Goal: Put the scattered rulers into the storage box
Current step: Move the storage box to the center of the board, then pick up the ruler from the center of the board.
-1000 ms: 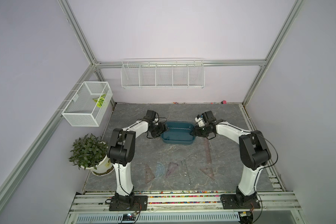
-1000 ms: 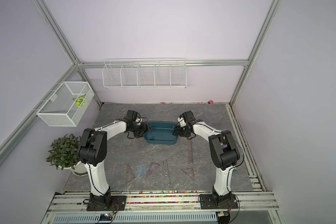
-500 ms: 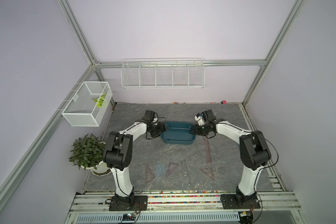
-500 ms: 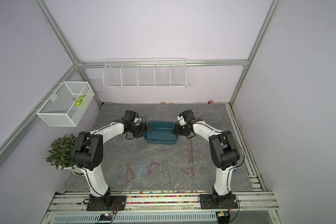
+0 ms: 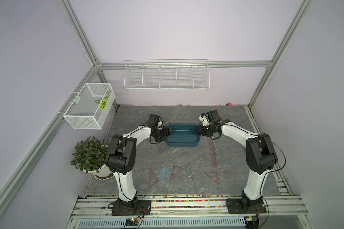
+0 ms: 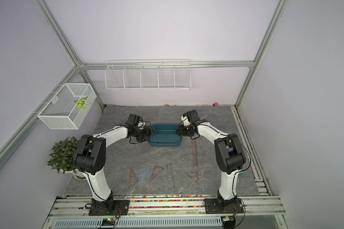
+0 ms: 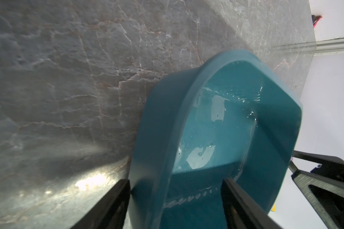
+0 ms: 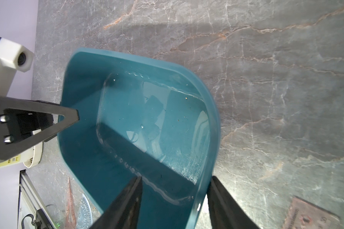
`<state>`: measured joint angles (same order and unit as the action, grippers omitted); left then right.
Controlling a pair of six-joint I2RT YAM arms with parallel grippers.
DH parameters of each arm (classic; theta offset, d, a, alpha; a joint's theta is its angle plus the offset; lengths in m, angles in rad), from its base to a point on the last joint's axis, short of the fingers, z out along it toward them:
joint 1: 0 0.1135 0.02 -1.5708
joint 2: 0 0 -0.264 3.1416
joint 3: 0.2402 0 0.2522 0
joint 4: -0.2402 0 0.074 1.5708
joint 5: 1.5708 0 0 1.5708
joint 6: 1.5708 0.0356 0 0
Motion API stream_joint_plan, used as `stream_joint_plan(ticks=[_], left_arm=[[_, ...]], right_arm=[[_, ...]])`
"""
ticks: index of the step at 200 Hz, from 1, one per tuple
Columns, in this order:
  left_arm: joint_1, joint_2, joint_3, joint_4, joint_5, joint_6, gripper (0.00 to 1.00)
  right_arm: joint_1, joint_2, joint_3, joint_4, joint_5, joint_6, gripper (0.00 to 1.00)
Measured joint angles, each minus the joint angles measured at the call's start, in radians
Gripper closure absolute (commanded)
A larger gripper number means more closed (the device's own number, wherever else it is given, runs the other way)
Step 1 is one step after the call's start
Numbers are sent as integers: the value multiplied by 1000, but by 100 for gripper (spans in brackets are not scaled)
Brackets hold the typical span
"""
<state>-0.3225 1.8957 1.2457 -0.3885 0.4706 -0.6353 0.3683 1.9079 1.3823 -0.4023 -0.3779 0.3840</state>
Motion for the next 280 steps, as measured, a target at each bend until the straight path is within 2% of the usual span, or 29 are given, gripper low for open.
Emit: stream_joint_plan(ticks=[75, 91, 95, 103, 121, 138, 186, 223, 280], left_arm=[[2, -84, -10, -12, -63, 1, 17], [3, -117, -12, -18, -85, 7, 1], [3, -125, -12, -22, -92, 3, 0], [3, -140, -13, -29, -103, 12, 0], [3, -167, -13, -48, -116, 28, 4], [4, -180, -13, -63, -127, 45, 5], [5, -185, -13, -113, -153, 90, 5], [6, -192, -13, -139, -160, 115, 4], [8, -196, -13, -145, -157, 125, 4]], right_arm=[[-30, -16, 42, -92, 97, -53, 40], [-46, -48, 39, -135, 164, -73, 42], [-49, -58, 36, -141, 177, -75, 43], [-54, -82, 26, -159, 218, -84, 45], [-63, -130, -3, -212, 312, -104, 58], [-68, -140, -23, -260, 376, -123, 63], [-76, -117, -76, -353, 427, -140, 64], [-76, -104, -110, -365, 428, -145, 69], [-76, -79, -153, -367, 425, -145, 70]])
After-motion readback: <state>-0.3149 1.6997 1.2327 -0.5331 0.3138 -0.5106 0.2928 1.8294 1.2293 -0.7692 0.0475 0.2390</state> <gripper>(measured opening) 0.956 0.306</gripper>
